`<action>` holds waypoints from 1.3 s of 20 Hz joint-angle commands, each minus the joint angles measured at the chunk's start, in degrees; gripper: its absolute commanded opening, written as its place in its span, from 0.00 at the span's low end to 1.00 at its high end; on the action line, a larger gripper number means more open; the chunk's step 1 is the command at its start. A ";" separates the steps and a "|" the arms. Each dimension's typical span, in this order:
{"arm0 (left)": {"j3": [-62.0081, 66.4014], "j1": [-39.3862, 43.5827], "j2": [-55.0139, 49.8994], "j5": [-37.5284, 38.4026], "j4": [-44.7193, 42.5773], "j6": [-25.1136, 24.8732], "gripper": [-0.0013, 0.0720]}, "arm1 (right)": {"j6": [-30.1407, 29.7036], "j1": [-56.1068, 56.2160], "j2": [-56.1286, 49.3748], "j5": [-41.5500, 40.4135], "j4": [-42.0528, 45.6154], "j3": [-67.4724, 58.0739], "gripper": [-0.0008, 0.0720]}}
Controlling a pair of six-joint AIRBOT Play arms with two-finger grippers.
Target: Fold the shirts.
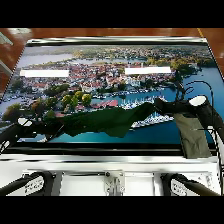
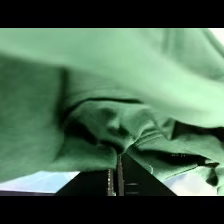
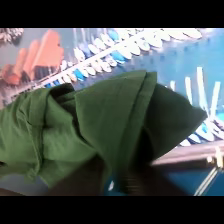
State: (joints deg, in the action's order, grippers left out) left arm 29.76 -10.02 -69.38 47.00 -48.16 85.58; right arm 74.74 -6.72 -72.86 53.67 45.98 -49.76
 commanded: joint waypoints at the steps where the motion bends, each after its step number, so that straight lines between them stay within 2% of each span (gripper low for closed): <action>1: 2.49 0.04 0.79 6.08 0.17 -7.58 0.07 | -2.51 -0.37 0.00 1.64 0.92 -0.37 0.94; 4: 7.50 0.04 3.34 12.39 0.24 -12.17 0.07 | -2.54 -2.47 0.00 14.05 0.85 -4.00 0.94; 7: 12.26 0.04 5.62 15.65 1.07 -13.16 0.07 | -0.39 -0.22 0.00 23.28 3.48 -3.54 0.94; 9: 14.45 0.04 6.91 16.09 2.43 -13.16 0.07 | 2.49 5.42 -0.02 23.63 9.11 -0.98 0.94; 13: 15.52 0.04 8.28 16.68 4.70 -13.18 0.07 | 4.90 14.88 -0.11 15.98 10.12 1.49 0.94; 17: 15.54 0.04 8.44 18.95 4.70 -14.64 0.07 | 5.97 7.54 0.92 23.37 17.44 -7.61 0.94; 19: 15.54 0.04 8.87 19.28 4.70 -14.69 0.07 | 9.35 0.63 2.27 27.30 23.06 -16.46 0.94; 21: 15.56 0.04 9.42 19.08 4.72 -16.09 0.07 | 12.26 -4.37 2.71 32.26 20.57 -21.59 0.94; 24: 15.56 0.04 9.94 19.08 4.74 -17.20 0.07 | 12.48 -0.26 2.80 37.11 19.98 -17.70 0.94; 26: 15.56 0.04 10.29 19.10 4.74 -18.12 0.07 | 14.82 6.08 2.75 32.70 19.28 -12.11 0.94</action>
State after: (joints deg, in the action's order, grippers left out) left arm 45.28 -10.00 -59.59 65.95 -43.46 69.01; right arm 86.54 -4.99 -70.30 86.41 65.49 -65.30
